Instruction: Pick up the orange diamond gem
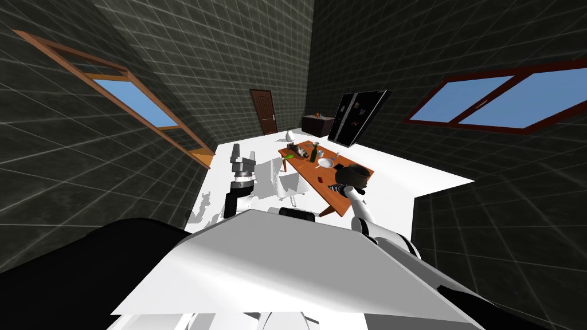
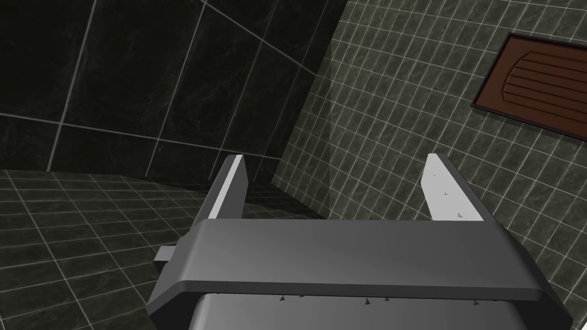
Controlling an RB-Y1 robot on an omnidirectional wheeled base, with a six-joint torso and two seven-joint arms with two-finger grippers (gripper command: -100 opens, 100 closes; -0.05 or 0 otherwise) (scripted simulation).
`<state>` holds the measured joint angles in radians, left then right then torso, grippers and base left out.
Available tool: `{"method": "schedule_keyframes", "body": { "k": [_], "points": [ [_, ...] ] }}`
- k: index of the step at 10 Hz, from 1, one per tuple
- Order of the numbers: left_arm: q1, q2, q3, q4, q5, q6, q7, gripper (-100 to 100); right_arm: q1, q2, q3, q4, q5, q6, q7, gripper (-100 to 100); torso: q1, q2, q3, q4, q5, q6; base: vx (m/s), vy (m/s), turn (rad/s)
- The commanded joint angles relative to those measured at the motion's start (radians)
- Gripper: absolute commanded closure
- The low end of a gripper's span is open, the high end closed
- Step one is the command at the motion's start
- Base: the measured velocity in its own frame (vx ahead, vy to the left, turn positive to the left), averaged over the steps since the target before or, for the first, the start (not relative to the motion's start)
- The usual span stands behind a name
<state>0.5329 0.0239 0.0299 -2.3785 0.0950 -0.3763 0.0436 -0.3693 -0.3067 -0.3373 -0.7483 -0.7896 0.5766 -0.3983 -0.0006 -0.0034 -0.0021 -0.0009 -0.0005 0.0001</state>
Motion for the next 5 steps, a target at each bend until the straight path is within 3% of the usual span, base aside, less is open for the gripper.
{"method": "schedule_keyframes", "body": {
  "k": [1,4,5],
  "points": [
    [0.000,0.000,0.000,0.000,0.000,0.000,0.000,0,-0.027,-0.003,-0.018,0.050,-0.025,0.036,-0.023,-100,0.000,0.000,0.000,0.000,0.000,0.000,0.025,-0.003,0.070],
    [0.000,0.000,0.000,0.000,0.000,0.000,0.000,0,-0.073,-0.004,-0.046,0.141,-0.068,0.081,-0.052,-100,0.000,-0.001,-0.001,0.000,0.000,0.000,0.036,-0.013,0.076],
    [0.000,0.000,0.000,0.000,0.000,0.000,0.000,0,-0.073,-0.004,-0.046,0.149,-0.068,0.081,-0.052,-100,0.000,-0.001,0.000,0.000,0.000,0.000,0.023,-0.010,0.035]
  ]
}}
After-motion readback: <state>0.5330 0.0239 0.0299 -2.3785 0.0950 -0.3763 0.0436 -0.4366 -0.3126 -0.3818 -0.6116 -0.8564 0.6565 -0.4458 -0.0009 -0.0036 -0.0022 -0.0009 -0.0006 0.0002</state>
